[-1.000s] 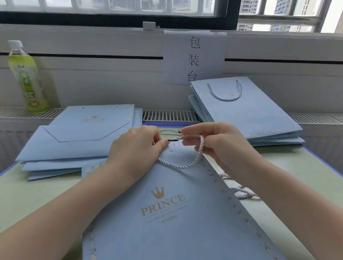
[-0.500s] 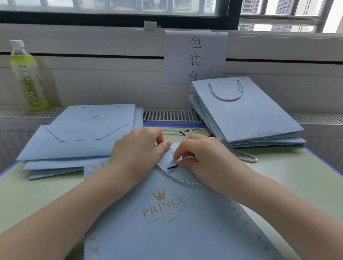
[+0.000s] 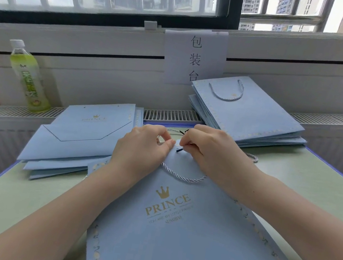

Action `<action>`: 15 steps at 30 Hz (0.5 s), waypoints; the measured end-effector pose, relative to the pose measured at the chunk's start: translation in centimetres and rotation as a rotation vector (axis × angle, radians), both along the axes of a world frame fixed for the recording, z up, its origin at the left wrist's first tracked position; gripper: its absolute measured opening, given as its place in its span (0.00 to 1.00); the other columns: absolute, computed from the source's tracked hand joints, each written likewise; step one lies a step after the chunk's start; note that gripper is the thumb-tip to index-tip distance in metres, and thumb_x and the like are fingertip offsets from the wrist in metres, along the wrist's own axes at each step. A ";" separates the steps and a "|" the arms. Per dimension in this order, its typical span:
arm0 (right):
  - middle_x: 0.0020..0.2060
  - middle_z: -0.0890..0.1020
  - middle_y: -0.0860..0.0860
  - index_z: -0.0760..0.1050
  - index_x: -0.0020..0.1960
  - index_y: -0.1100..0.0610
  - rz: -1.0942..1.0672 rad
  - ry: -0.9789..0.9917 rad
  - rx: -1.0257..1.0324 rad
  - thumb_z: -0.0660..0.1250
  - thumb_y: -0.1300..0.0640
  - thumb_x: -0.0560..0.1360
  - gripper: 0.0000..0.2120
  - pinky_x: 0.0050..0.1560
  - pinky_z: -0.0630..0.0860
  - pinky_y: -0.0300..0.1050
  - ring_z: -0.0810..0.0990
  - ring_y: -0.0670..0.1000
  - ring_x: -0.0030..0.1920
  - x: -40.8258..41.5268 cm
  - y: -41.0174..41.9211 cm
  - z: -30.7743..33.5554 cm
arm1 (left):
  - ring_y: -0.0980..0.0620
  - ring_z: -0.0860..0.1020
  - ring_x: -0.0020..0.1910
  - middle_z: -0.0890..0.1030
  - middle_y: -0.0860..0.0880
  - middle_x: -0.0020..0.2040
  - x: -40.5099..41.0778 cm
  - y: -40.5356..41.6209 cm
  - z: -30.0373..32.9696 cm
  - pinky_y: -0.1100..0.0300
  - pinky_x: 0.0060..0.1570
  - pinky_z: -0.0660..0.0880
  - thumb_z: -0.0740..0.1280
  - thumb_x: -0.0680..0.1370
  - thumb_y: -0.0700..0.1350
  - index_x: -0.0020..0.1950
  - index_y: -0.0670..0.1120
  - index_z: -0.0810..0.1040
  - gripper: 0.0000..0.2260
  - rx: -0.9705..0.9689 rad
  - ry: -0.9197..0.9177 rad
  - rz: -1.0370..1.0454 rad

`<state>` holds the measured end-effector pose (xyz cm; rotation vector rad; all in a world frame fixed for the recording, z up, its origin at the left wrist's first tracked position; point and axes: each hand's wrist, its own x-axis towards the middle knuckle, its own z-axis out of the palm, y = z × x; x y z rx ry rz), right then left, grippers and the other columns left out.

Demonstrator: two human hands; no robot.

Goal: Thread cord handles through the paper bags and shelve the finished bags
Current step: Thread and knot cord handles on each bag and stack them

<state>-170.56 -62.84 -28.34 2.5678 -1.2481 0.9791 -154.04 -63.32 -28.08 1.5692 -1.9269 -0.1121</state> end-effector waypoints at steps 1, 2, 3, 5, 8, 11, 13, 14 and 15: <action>0.41 0.79 0.55 0.78 0.45 0.61 -0.006 0.013 -0.006 0.66 0.67 0.74 0.04 0.37 0.76 0.51 0.77 0.57 0.37 0.1 0.0 -0.1 | 0.49 0.74 0.43 0.73 0.55 0.33 -0.1 0.1 0.0 0.57 0.41 0.66 0.64 0.76 0.54 0.41 0.56 0.75 0.05 -0.004 0.000 -0.005; 0.40 0.78 0.55 0.77 0.44 0.61 -0.020 0.031 -0.020 0.67 0.68 0.73 0.04 0.35 0.75 0.51 0.76 0.57 0.35 0.1 0.0 -0.2 | 0.49 0.75 0.44 0.73 0.55 0.34 -0.1 0.1 0.1 0.57 0.41 0.67 0.64 0.76 0.54 0.42 0.56 0.75 0.05 -0.010 -0.001 -0.012; 0.39 0.77 0.54 0.76 0.42 0.60 -0.045 0.053 -0.040 0.68 0.70 0.71 0.06 0.32 0.75 0.50 0.75 0.57 0.32 0.1 0.0 -0.3 | 0.49 0.75 0.44 0.73 0.55 0.34 -0.2 0.2 0.1 0.57 0.41 0.67 0.64 0.77 0.54 0.42 0.56 0.75 0.05 -0.017 -0.005 -0.019; 0.37 0.74 0.53 0.73 0.40 0.59 -0.077 0.124 -0.083 0.69 0.73 0.66 0.11 0.28 0.72 0.46 0.69 0.53 0.29 0.1 0.3 -0.3 | 0.49 0.74 0.46 0.73 0.55 0.35 -0.4 0.4 0.1 0.57 0.41 0.67 0.63 0.77 0.54 0.43 0.55 0.75 0.05 -0.038 -0.023 -0.027; 0.41 0.73 0.57 0.74 0.45 0.64 -0.088 0.193 -0.081 0.63 0.72 0.70 0.07 0.33 0.63 0.46 0.63 0.52 0.34 0.3 1.0 0.5 | 0.50 0.73 0.45 0.74 0.55 0.38 -0.6 0.7 0.2 0.57 0.42 0.66 0.62 0.77 0.54 0.46 0.54 0.77 0.07 -0.080 -0.065 -0.014; 0.43 0.72 0.59 0.73 0.50 0.65 -0.050 0.202 -0.075 0.59 0.70 0.74 0.07 0.37 0.61 0.47 0.65 0.55 0.36 0.0 0.9 0.7 | 0.50 0.73 0.45 0.74 0.54 0.39 -0.8 0.7 0.2 0.57 0.42 0.66 0.62 0.78 0.55 0.47 0.54 0.77 0.07 -0.077 -0.080 -0.008; 0.40 0.74 0.57 0.75 0.45 0.64 -0.033 0.247 -0.092 0.64 0.73 0.70 0.07 0.35 0.63 0.45 0.70 0.55 0.35 0.0 0.9 0.6 | 0.51 0.72 0.45 0.75 0.54 0.39 -0.8 0.7 0.2 0.57 0.41 0.65 0.62 0.78 0.54 0.47 0.53 0.77 0.08 -0.082 -0.087 -0.010; 0.38 0.74 0.55 0.75 0.42 0.63 -0.019 0.277 -0.115 0.67 0.74 0.66 0.09 0.34 0.65 0.43 0.71 0.54 0.35 0.0 0.9 0.4 | 0.51 0.72 0.45 0.75 0.54 0.39 -0.8 0.7 0.2 0.57 0.41 0.65 0.62 0.78 0.54 0.47 0.53 0.78 0.08 -0.084 -0.090 -0.010; 0.37 0.75 0.54 0.76 0.41 0.61 -0.003 0.277 -0.128 0.69 0.74 0.64 0.11 0.34 0.68 0.42 0.72 0.53 0.34 0.1 0.7 0.1 | 0.50 0.72 0.44 0.75 0.54 0.38 -0.8 0.7 0.2 0.57 0.40 0.65 0.62 0.78 0.53 0.46 0.53 0.78 0.07 -0.083 -0.088 -0.012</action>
